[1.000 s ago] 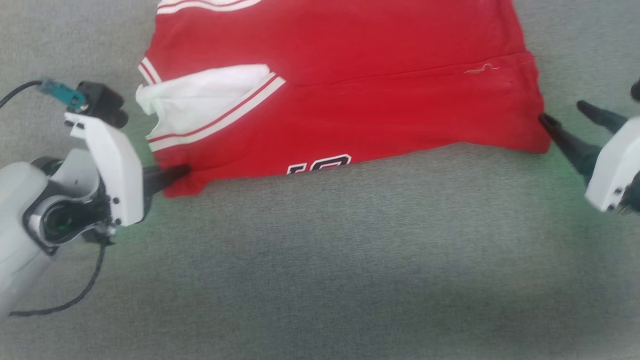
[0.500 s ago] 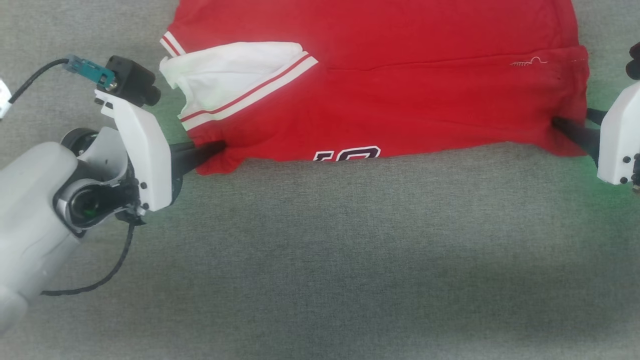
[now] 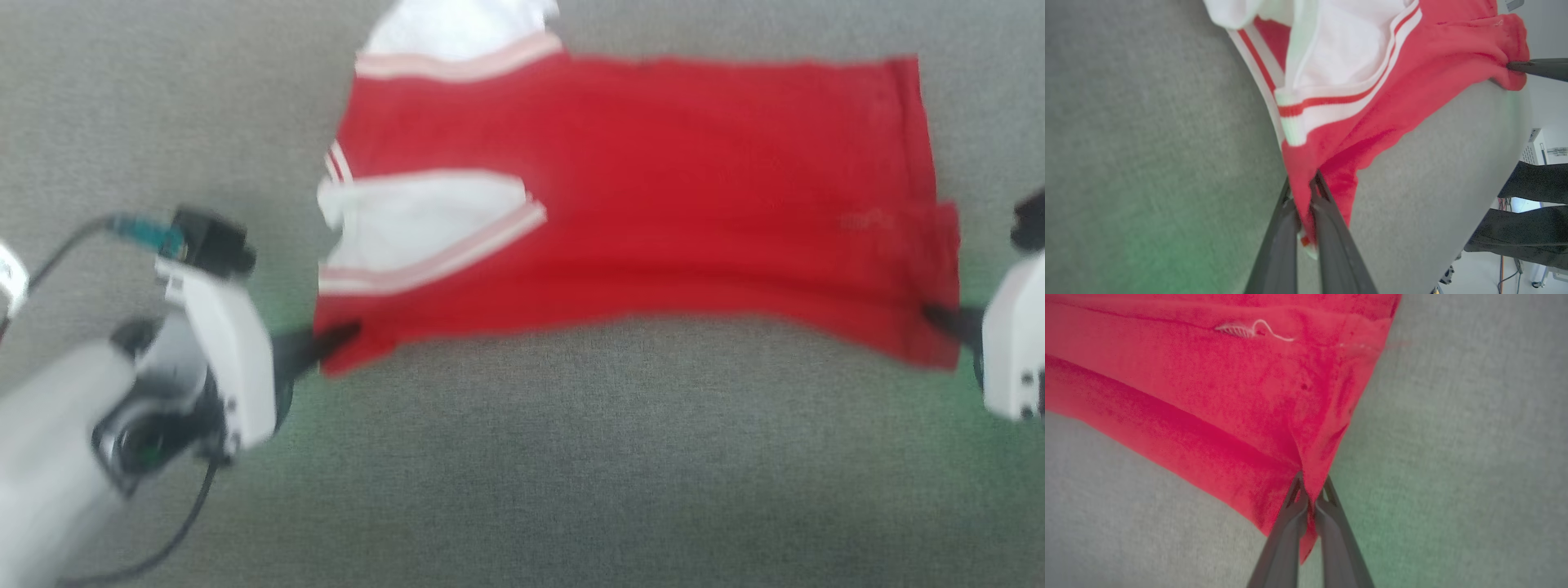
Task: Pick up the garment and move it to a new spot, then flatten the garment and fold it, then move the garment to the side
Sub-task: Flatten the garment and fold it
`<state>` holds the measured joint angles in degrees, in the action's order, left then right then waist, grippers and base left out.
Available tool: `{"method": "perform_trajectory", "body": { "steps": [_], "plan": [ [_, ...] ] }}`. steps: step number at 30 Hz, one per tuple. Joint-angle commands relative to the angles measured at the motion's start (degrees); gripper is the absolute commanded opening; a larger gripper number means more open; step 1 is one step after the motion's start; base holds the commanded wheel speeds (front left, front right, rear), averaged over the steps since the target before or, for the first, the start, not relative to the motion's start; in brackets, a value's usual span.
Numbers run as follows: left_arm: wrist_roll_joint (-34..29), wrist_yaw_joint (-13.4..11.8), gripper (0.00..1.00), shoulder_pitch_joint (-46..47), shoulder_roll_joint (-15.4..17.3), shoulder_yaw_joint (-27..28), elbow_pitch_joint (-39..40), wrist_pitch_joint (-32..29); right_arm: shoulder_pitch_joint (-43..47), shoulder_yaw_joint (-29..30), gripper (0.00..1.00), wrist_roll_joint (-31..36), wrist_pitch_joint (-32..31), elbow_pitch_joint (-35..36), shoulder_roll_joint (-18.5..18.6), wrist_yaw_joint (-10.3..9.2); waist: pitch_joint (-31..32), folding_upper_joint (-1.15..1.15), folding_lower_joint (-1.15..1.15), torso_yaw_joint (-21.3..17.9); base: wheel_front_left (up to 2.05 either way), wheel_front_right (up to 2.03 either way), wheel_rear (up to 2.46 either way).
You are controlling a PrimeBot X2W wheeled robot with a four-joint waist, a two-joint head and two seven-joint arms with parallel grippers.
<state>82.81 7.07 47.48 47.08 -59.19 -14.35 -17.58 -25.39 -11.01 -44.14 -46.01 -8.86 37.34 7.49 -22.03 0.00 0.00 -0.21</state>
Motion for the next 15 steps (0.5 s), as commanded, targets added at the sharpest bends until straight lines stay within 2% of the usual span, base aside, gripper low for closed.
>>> {"method": "perform_trajectory", "body": {
  "steps": [1, 5, 8, 9, 10, 11, 12, 13, 15],
  "plan": [
    [0.7, 0.2, 0.0, -1.8, 1.1, -0.2, 0.9, 0.6, 1.7, 0.4, 0.0, -0.4, -0.4, 0.7, 0.7, 0.0, 1.2, 0.0, 0.0, 0.3, 0.0, 0.0, 0.0],
    [1.6, -1.0, 0.0, -6.9, 5.0, -0.5, 6.7, 2.7, 7.9, 3.2, 0.0, -1.3, -1.7, 3.7, 2.1, -0.04, 2.1, 0.0, 0.0, 0.4, 0.0, 0.0, 0.0],
    [1.5, -2.5, 0.0, -9.7, 7.1, -0.7, 10.6, 4.2, 11.3, 5.7, 0.0, -1.5, -1.5, 6.0, 1.9, -0.05, 2.3, 0.0, 0.0, 0.5, 0.0, 0.0, 0.0],
    [1.6, -2.9, 0.05, -10.3, 7.5, -0.8, 11.6, 4.5, 12.2, 6.5, 0.0, -1.2, -1.3, 6.6, 1.6, -0.05, 2.4, 0.0, 0.0, 0.5, 0.0, 0.0, 0.0],
    [1.7, -3.2, 0.15, -10.7, 7.8, -0.8, 12.4, 4.8, 12.8, 7.1, 0.13, -0.8, -0.5, 7.2, 1.2, -0.05, 2.4, 0.0, 0.0, 0.5, 0.0, 0.0, 0.0],
    [1.4, -3.7, 0.49, -10.8, 8.0, -0.5, 13.0, 5.4, 13.1, 7.8, 0.46, -0.1, 0.4, 7.8, 0.9, -0.05, 2.4, 0.0, 0.0, 0.5, 0.0, 0.0, 0.0],
    [1.3, -4.2, 0.95, -10.8, 8.1, -0.2, 13.3, 6.0, 13.2, 8.5, 0.89, 0.6, 1.6, 8.2, 0.5, -0.04, 2.4, 0.0, 0.0, 0.5, 0.0, 0.0, 0.0],
    [1.2, -4.5, 1.0, -10.8, 8.2, 0.0, 13.6, 6.4, 13.3, 9.2, 1.0, 1.2, 2.7, 8.4, 0.0, -0.05, 2.4, 0.0, 0.0, 0.4, 0.0, 0.0, 0.0],
    [0.7, -5.3, 1.0, -10.3, 8.4, 0.7, 13.9, 7.5, 13.2, 9.8, 1.0, 2.7, 5.1, 9.6, -0.9, -0.03, 2.5, 0.0, 0.0, 0.2, 0.0, 0.0, 0.0]
  ]
}}
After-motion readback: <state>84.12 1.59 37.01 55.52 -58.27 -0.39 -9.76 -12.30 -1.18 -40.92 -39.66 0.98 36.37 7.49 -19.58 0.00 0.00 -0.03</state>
